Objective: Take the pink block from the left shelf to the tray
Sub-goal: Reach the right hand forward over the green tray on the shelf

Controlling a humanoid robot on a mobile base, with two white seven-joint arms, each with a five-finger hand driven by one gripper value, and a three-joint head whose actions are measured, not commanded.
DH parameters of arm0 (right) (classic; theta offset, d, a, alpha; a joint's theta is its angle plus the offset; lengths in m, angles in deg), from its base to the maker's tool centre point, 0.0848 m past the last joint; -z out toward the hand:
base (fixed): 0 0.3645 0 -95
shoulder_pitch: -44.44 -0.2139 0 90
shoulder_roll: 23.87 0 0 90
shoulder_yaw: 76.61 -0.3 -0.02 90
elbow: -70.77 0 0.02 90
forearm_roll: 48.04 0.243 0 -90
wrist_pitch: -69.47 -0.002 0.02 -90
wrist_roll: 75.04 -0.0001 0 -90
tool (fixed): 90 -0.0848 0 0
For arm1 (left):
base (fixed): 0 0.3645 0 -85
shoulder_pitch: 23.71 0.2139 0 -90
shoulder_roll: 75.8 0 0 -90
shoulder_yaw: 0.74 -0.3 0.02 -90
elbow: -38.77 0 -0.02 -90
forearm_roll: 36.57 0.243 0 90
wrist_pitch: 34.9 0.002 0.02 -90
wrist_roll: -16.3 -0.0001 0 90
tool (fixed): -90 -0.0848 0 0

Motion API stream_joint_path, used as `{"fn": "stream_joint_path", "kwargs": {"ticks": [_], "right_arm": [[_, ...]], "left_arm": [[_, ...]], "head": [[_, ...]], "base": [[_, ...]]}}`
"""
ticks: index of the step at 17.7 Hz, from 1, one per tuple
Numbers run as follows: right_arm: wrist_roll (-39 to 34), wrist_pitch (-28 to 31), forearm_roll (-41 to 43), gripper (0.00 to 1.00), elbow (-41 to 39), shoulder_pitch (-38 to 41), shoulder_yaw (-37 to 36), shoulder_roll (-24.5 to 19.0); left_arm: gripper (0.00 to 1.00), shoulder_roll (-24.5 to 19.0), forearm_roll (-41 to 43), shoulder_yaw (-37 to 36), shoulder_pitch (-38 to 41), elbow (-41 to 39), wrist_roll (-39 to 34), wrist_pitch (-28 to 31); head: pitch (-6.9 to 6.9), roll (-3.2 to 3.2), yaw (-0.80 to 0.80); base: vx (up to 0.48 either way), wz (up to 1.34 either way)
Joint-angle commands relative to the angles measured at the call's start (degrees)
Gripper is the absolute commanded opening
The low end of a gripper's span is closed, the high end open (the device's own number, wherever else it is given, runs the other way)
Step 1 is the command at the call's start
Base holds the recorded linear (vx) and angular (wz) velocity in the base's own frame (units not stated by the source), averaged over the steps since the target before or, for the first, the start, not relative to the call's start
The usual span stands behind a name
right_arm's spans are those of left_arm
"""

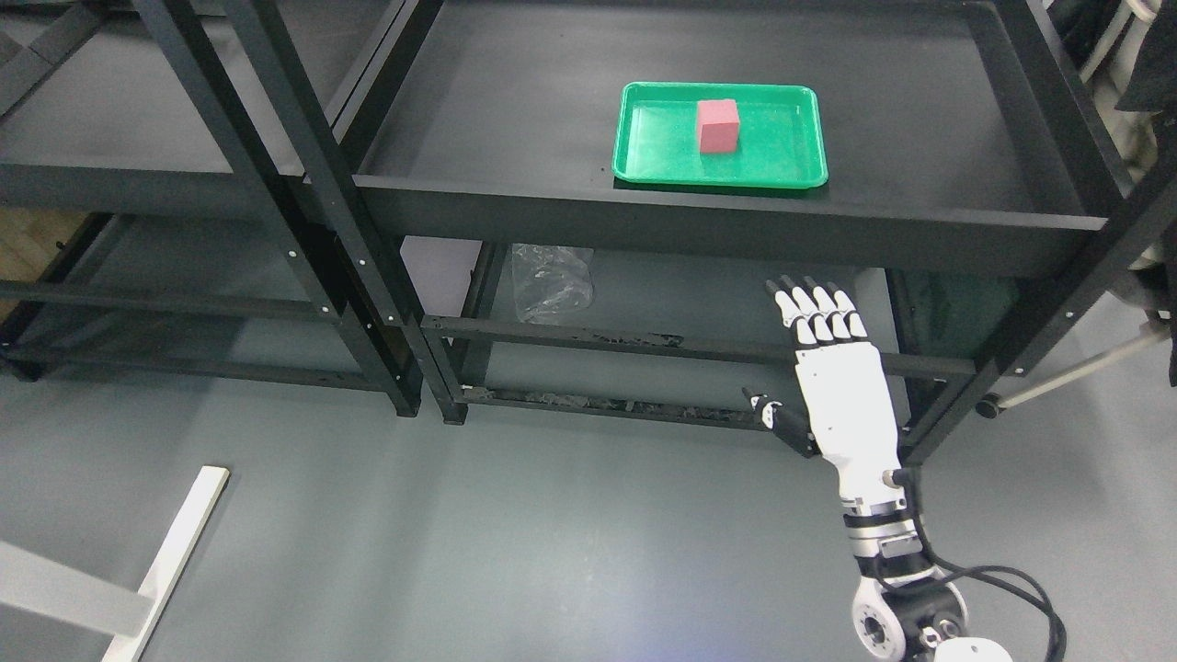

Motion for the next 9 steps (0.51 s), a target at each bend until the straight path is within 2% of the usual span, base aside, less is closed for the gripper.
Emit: {"fn": "stream_joint_path", "kwargs": {"ticks": [1,9], "right_arm": [[5.2,0.0,-5.6,0.99,0.0,-1.1,1.0,1.0],[3.6,0.2,-5.3,0.99,0.1,-2.1,1.2,1.0]], "left_arm": [[1.00,-1.0,0.0,0.0,-1.7,-1.0,0.0,0.0],[1.00,-1.0,0.0,0.0,-1.7,-1.0,0.0,0.0]], "head": [[0.00,0.00,0.00],[0.00,0.00,0.00]], "base": [[0.272,0.00],[0.298,0.00]]}}
